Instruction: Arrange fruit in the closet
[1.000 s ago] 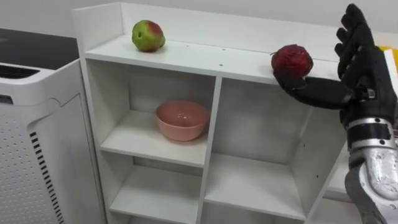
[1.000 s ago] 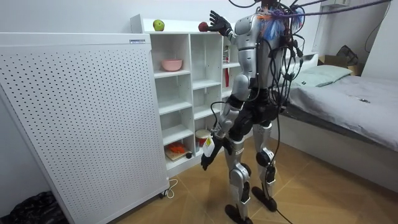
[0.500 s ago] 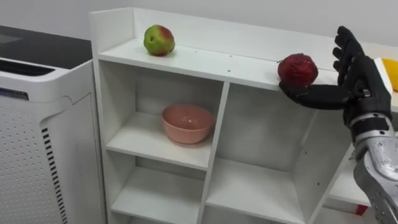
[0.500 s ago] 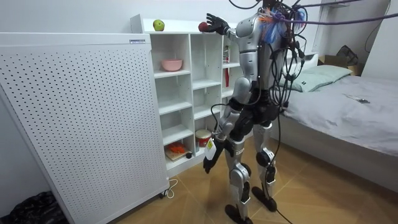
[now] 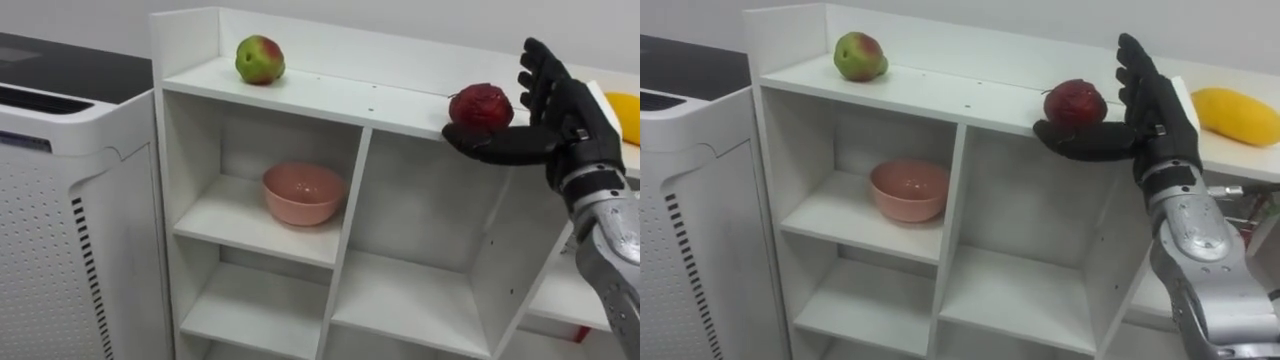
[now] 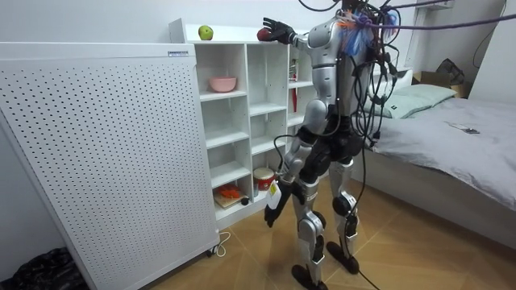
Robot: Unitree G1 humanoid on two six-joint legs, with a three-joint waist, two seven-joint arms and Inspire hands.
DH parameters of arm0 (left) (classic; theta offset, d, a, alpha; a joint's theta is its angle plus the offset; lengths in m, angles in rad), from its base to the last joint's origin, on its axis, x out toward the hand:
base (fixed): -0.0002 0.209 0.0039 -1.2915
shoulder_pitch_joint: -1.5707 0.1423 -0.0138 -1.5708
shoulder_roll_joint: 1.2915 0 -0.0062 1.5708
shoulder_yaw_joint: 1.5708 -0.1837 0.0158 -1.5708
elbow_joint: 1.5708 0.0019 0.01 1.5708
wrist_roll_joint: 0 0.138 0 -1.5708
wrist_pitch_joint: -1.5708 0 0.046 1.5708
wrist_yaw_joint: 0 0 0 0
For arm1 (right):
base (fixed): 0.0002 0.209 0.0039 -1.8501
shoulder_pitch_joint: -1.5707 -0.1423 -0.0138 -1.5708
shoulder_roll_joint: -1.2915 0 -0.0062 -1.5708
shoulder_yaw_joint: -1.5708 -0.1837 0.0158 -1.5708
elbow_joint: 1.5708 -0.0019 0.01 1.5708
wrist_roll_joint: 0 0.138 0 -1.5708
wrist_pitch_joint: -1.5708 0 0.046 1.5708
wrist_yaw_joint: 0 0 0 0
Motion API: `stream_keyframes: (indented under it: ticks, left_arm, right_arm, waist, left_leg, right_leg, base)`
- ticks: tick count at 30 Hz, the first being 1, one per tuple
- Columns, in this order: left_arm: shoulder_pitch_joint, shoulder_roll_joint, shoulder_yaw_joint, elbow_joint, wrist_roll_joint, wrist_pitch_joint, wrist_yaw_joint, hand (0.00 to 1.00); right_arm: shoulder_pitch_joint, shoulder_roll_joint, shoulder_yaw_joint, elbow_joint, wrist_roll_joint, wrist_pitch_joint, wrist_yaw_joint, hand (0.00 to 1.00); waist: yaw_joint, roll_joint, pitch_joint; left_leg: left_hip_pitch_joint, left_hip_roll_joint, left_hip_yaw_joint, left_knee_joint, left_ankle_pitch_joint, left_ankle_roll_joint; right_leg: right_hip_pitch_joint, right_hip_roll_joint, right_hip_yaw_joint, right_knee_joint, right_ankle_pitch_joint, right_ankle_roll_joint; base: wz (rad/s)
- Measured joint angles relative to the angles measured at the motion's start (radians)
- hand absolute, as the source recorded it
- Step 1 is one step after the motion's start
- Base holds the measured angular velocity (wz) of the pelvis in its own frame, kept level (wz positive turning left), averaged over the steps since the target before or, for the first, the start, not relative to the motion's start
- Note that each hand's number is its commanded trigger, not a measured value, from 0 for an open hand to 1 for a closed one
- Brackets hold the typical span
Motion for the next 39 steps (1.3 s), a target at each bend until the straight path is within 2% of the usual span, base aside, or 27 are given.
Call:
stream_keyframes:
  ticks: [1,3,4,5,7,10,14,18,20,26,31,35,37,39]
  left_arm:
    - [0.0,0.0,0.0,-0.001,0.0,0.001,0.0,0.0]
    - [0.0,0.0,-0.001,-0.011,0.0,0.01,0.001,0.0]
    - [0.0,0.0,-0.001,-0.012,0.0,0.011,0.001,0.0]
    - [0.0,0.001,-0.002,-0.014,0.0,0.013,0.001,0.0]
    - [0.001,0.002,-0.002,-0.014,0.0,0.014,0.0,0.0]
    - [0.0,0.01,-0.003,-0.014,-0.002,0.013,-0.001,0.0]
    - [-0.002,0.03,-0.003,-0.011,-0.002,0.012,-0.012,0.0]
    - [-0.001,0.041,-0.004,0.0,-0.01,0.012,-0.019,0.0]
    - [-0.001,0.041,-0.004,0.001,-0.01,0.012,-0.02,0.0]
    - [-0.002,0.042,-0.004,0.001,-0.011,0.012,-0.02,0.0]
    - [-0.007,0.043,-0.004,0.001,-0.008,0.009,-0.033,0.0]
    - [-0.011,0.051,-0.004,-0.001,-0.011,0.007,-0.041,0.0]
    - [-0.011,0.051,-0.009,-0.003,-0.009,0.007,-0.042,0.0]
    - [-0.017,0.05,-0.027,-0.007,-0.008,0.001,-0.039,0.0]
  right_arm:
    - [0.0,-0.004,0.0,0.001,0.003,0.0,0.004,0.02]
    - [0.0,-0.017,0.002,0.004,0.011,0.001,0.026,0.72]
    - [0.0,-0.02,0.003,0.006,0.012,0.001,0.032,0.9]
    - [0.0,-0.026,0.009,0.008,0.015,0.001,0.04,1.0]
    - [0.0,-0.034,0.025,0.012,0.017,0.001,0.055,1.0]
    - [0.0,-0.073,0.076,0.015,0.018,0.003,0.087,1.0]
    - [0.0,-0.104,0.097,0.048,0.014,0.005,0.133,1.0]
    - [-0.024,-0.107,0.096,0.085,-0.005,0.004,0.143,1.0]
    - [-0.037,-0.107,0.098,0.093,-0.015,0.005,0.15,1.0]
    - [-0.059,-0.107,0.097,0.093,-0.043,0.0,0.17,1.0]
    - [-0.059,-0.106,0.099,0.079,-0.037,-0.001,0.198,1.0]
    - [-0.054,-0.106,0.101,0.061,-0.035,0.001,0.199,1.0]
    - [-0.044,-0.106,0.112,0.023,-0.044,0.002,0.198,1.0]
    - [0.008,-0.103,0.12,-0.07,-0.049,0.003,0.205,1.0]
  waist:
    - [-0.001,0.0,-0.0001]
    - [-0.002,0.0,-0.0002]
    - [-0.002,0.0,-0.0002]
    - [-0.001,0.0,-0.0003]
    - [-0.001,-0.001,-0.0007]
    - [0.002,-0.008,-0.0025]
    - [0.012,-0.037,-0.0069]
    - [0.012,-0.054,-0.0015]
    - [0.013,-0.055,-0.0004]
    - [0.017,-0.046,0.0053]
    - [0.021,-0.044,0.0052]
    - [0.019,-0.041,0.0042]
    - [0.017,-0.034,0.0023]
    - [0.015,-0.017,-0.0018]
  left_leg:
    - [0.0,0.0,0.0,0.0,0.0,0.0]
    - [0.001,0.0,-0.002,0.0,0.0,0.0]
    - [0.001,0.0,-0.002,0.0,0.0,0.0]
    - [0.004,0.0,-0.002,0.0,0.0,0.0]
    - [0.012,0.0,-0.001,-0.003,0.0,0.0]
    - [0.018,0.0,0.001,-0.006,0.0,0.0]
    - [0.019,0.001,0.002,-0.006,0.001,-0.001]
    - [0.022,0.001,0.002,-0.004,0.001,-0.001]
    - [0.02,0.001,0.002,-0.003,0.001,-0.001]
    - [0.016,0.001,0.0,-0.004,0.0,-0.001]
    - [0.015,0.0,-0.008,-0.007,0.0,-0.001]
    - [0.015,-0.001,-0.008,-0.007,0.0,-0.001]
    - [0.015,-0.001,-0.001,-0.007,0.0,-0.001]
    - [0.014,-0.001,0.004,-0.006,0.0,-0.001]
  right_leg:
    - [0.0,0.0,-0.001,0.0,0.0,0.0]
    - [0.001,0.0,-0.003,0.0,0.0,0.0]
    - [0.001,0.0,-0.003,0.0,0.0,0.0]
    - [0.003,-0.001,-0.003,0.0,0.0,0.0]
    - [0.008,-0.001,-0.001,0.0,0.0,0.0]
    - [0.011,-0.001,0.0,0.0,0.0,0.0]
    - [0.01,-0.001,0.002,0.0,0.0,0.0]
    - [0.014,-0.002,0.001,0.0,0.0,0.0]
    - [0.013,-0.002,-0.001,0.0,0.0,0.0]
    - [0.012,-0.002,-0.025,0.0,0.0,0.0]
    - [0.013,-0.002,-0.022,0.0,0.0,0.0]
    - [0.012,-0.002,-0.019,0.0,0.0,0.0]
    - [0.01,-0.002,-0.013,0.0,0.0,0.0]
    - [0.008,-0.004,-0.01,0.001,0.0,0.0]
  base:
    - [0.0]
    - [0.0]
    - [0.0]
    - [0.0]
    - [-0.02]
    - [-0.05]
    - [-0.03]
    - [0.0]
    - [0.0]
    - [0.03]
    - [0.06]
    - [0.0]
    - [-0.09]
    - [-0.06]
